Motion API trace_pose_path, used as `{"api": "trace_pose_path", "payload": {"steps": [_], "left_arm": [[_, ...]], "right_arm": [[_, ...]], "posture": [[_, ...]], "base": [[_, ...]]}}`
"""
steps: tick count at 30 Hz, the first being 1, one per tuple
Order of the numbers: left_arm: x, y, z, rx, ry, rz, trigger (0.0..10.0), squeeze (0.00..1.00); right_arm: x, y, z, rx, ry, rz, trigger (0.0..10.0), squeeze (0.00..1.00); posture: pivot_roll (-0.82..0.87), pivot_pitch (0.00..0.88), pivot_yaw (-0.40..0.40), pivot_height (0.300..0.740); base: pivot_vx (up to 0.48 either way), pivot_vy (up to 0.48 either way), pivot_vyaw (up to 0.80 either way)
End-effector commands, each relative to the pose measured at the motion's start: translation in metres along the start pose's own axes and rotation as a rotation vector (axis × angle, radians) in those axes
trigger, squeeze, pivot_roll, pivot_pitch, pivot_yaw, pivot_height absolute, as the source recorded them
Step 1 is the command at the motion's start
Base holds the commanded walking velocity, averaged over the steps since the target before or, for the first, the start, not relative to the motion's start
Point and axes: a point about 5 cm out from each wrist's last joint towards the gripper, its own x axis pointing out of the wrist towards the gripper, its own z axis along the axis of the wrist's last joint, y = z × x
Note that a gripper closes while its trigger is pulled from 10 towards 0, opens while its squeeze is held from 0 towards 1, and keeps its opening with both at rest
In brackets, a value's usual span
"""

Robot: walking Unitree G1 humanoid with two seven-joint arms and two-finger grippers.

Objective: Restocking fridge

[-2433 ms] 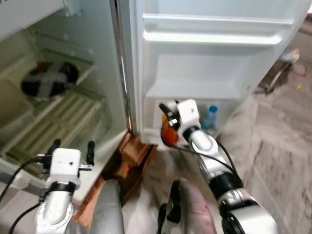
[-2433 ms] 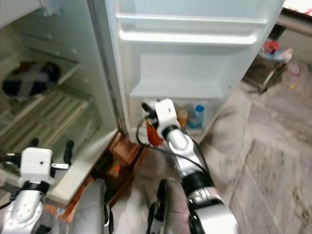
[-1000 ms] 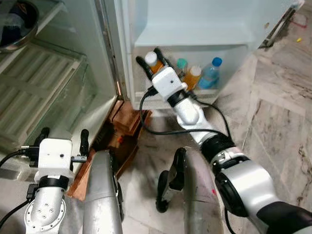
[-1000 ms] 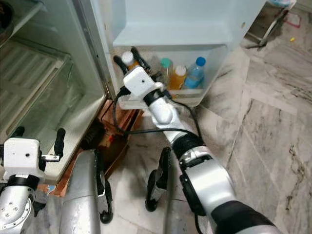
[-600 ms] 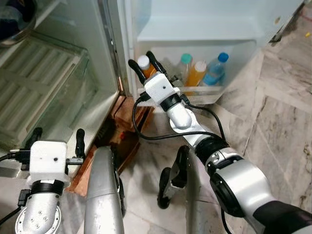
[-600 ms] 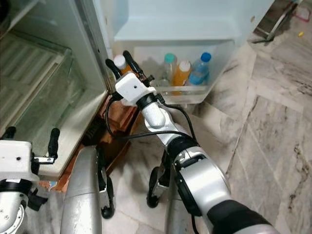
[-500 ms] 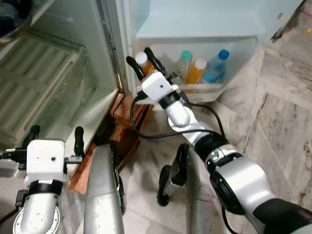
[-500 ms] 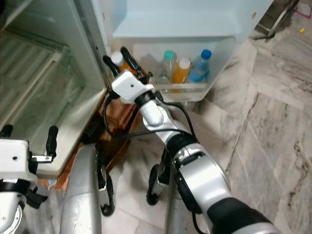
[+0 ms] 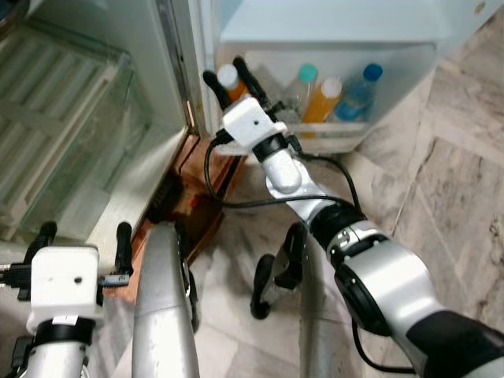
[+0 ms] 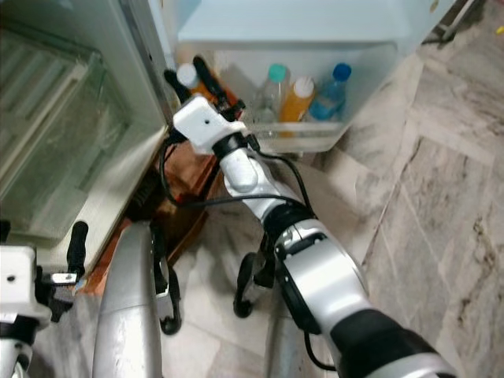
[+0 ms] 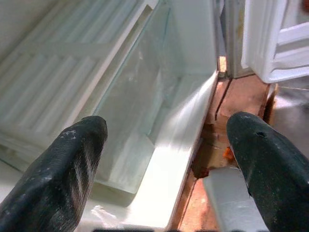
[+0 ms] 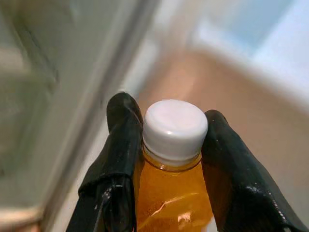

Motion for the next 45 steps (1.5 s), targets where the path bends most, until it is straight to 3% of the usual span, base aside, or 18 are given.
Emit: {"api": "trace_pose_path", "payload": {"steps": [1, 7, 10, 11, 13, 21, 27, 31, 40, 42, 43, 44, 45], "left_arm": [[-0.005, 0.002, -0.001, 0.01, 0.03, 0.006, 10.0, 0.0], [-0.008, 0.004, 0.0, 0.018, 0.04, 0.004, 10.0, 0.0], [-0.007, 0.003, -0.001, 0.016, 0.042, 0.003, 10.0, 0.0], [-0.005, 0.002, -0.001, 0.015, 0.04, 0.003, 10.0, 0.0], [-0.003, 0.002, 0.0, 0.012, 0.036, 0.005, 10.0, 0.0], [0.007, -0.001, -0.004, 0.012, 0.026, -0.004, 10.0, 0.0], [0.024, -0.004, -0.007, 0.01, -0.009, 0.004, 10.0, 0.0], [0.036, -0.008, -0.01, 0.006, -0.022, 0.004, 10.0, 0.0], [0.064, -0.008, -0.023, 0.025, -0.025, 0.016, 10.0, 0.0], [0.075, -0.01, -0.027, 0.032, -0.053, 0.014, 10.0, 0.0], [0.077, -0.01, -0.028, 0.033, -0.055, 0.013, 10.0, 0.0], [0.081, -0.012, -0.03, 0.033, -0.056, 0.01, 10.0, 0.0], [0.084, -0.015, -0.033, 0.04, -0.062, 0.004, 10.0, 0.0]], "right_arm": [[-0.02, 0.007, -0.025, 0.016, 0.14, 0.005, 10.0, 0.0], [-0.024, 0.003, -0.033, 0.019, 0.187, -0.01, 10.0, 0.0], [-0.031, 0.001, -0.044, 0.106, 0.294, -0.054, 10.0, 0.0], [-0.032, -0.001, -0.048, 0.144, 0.323, -0.073, 10.0, 0.06], [-0.035, -0.003, -0.052, 0.19, 0.36, -0.103, 10.0, 1.0], [-0.026, -0.022, -0.054, 0.215, 0.408, -0.168, 10.0, 1.0], [-0.013, -0.029, -0.039, 0.234, 0.295, -0.13, 10.0, 1.0], [-0.013, -0.031, -0.037, 0.266, 0.26, -0.129, 10.0, 1.0], [-0.038, -0.016, -0.048, 0.456, 0.251, -0.096, 10.0, 1.0], [-0.071, 0.0, -0.055, 0.549, 0.262, -0.04, 10.0, 1.0], [-0.075, 0.003, -0.055, 0.558, 0.263, -0.024, 10.0, 1.0], [-0.079, 0.005, -0.056, 0.561, 0.266, -0.01, 10.0, 0.35], [-0.092, 0.008, -0.055, 0.549, 0.26, 0.0, 10.0, 0.11]], "posture": [[0.47, 0.488, -0.081, 0.527], [0.46, 0.492, -0.078, 0.527], [0.46, 0.487, -0.083, 0.527], [0.46, 0.482, -0.085, 0.527], [0.46, 0.479, -0.085, 0.527], [0.43, 0.44, -0.088, 0.527], [0.38, 0.377, -0.101, 0.527], [0.36, 0.328, -0.104, 0.527], [0.3, 0.191, -0.095, 0.527], [0.27, 0.13, -0.091, 0.527], [0.26, 0.12, -0.091, 0.527], [0.25, 0.093, -0.089, 0.527], [0.25, 0.083, -0.087, 0.527]], "base": [[0.0, 0.0, 0.0], [0.0, 0.0, 0.0], [0.0, 0.0, 0.0], [0.0, 0.0, 0.0], [0.0, 0.0, 0.0], [0.0, 0.0, 0.0], [0.0, 0.0, 0.0], [0.0, 0.0, 0.0], [0.0, 0.0, 0.0], [0.0, 0.0, 0.0], [0.0, 0.0, 0.0], [0.0, 0.0, 0.0], [0.0, 0.0, 0.0]]}}
